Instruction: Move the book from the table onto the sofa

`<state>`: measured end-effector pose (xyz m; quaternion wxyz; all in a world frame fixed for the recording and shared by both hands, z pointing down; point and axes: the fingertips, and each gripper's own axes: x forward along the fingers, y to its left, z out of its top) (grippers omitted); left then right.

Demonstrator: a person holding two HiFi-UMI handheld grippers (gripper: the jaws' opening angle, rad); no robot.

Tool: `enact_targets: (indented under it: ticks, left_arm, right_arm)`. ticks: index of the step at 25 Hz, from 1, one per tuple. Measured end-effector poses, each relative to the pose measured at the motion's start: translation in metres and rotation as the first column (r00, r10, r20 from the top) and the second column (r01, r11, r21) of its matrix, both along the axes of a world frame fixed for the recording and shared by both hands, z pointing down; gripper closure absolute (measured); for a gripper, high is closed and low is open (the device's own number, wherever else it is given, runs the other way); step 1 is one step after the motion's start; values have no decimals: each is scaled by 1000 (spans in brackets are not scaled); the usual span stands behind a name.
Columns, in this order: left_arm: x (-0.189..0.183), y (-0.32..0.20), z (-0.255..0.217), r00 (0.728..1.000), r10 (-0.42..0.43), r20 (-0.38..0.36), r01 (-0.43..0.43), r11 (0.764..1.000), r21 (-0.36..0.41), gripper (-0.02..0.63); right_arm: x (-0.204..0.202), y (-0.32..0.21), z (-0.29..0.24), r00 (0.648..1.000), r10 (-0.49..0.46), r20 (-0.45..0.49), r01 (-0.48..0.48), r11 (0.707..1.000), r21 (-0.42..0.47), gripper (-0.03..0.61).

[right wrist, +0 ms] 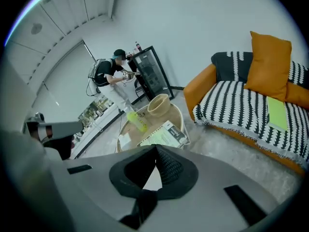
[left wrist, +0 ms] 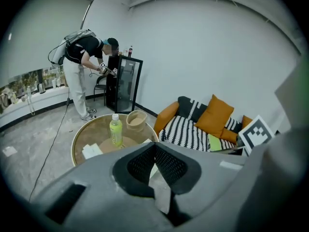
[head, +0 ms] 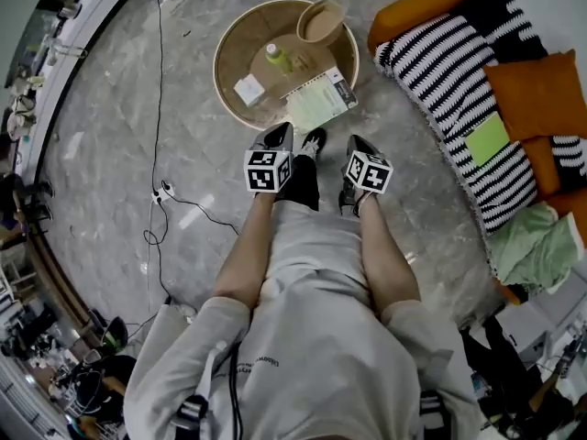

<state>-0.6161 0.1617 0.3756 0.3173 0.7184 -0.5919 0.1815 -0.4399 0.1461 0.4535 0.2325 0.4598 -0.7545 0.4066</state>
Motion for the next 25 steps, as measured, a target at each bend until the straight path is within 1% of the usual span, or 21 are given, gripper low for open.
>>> enact_targets:
  ticks: [2, 6, 9, 12, 16, 18, 19, 23, 25]
  left_arm:
    - [-8, -20, 4, 999, 28, -15, -28, 1000, -11, 606]
    - [-9, -58, 17, 991, 125, -38, -127, 991, -37, 606]
    - [-3, -78, 32, 976, 212, -50, -215, 974, -71, 606]
    - [4, -93, 49, 953, 296, -67, -302, 948, -99, 606]
    - [21, -108, 85, 918, 385, -91, -395, 908, -140, 606]
    - [28, -118, 108, 902, 420, -96, -431, 888, -160, 606]
    - [31, -122, 120, 891, 444, -94, -454, 875, -170, 606]
    - [39, -128, 174, 824, 564, -55, -561, 797, -223, 606]
    - [42, -129, 196, 798, 601, -47, -592, 766, -250, 606]
  right_arm:
    - [-8, 0, 9, 1000, 27, -11, -28, 999, -35, 572]
    - [-17, -8, 22, 995, 103, -12, -104, 991, -80, 572]
    - [-21, -12, 32, 995, 90, -39, -93, 991, -99, 572]
    - [-23, -12, 45, 995, 75, -70, -84, 989, -124, 572]
    - [-16, -25, 68, 990, 115, -81, -125, 984, -130, 572]
    - [-14, -34, 84, 987, 146, -61, -153, 979, -132, 572]
    - [-14, -36, 95, 986, 163, -40, -167, 976, -139, 572]
    - [-18, -33, 148, 980, 194, 37, -185, 967, -177, 572]
    - [-17, -26, 168, 972, 227, 65, -210, 958, -197, 572]
